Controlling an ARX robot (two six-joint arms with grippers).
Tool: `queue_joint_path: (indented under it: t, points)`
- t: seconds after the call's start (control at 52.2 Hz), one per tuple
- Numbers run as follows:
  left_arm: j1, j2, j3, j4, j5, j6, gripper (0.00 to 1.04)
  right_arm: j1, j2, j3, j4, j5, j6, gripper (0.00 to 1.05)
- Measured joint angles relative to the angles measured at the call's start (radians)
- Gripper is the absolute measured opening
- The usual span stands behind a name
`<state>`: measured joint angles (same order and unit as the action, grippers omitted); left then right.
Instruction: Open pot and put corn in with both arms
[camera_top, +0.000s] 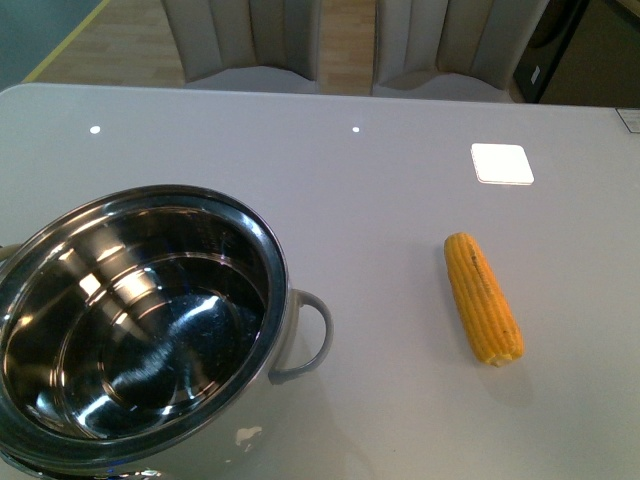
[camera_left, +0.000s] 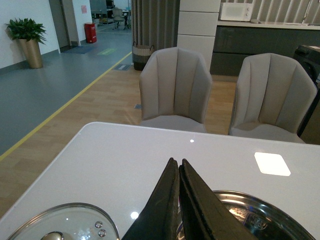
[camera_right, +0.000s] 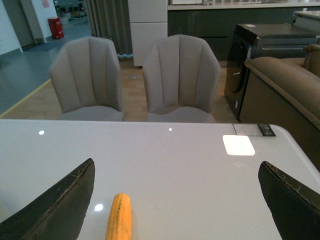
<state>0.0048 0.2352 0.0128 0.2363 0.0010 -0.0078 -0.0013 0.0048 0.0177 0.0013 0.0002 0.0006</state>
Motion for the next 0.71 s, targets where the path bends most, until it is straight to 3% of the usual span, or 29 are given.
queue_joint_path:
  t: [0.268,0.383,0.709]
  points:
    - [-0.002,-0.06,0.0,-0.06,-0.001,0.0,0.03,0.0,0.0,0.0,0.0,0.0,0.0,0.96]
    - [-0.002,-0.196,0.0,-0.223,-0.001,0.0,0.03,0.0,0.0,0.0,0.0,0.0,0.0,0.96]
    - [-0.002,-0.229,0.0,-0.235,-0.001,0.0,0.07,0.0,0.0,0.0,0.0,0.0,0.0,0.96]
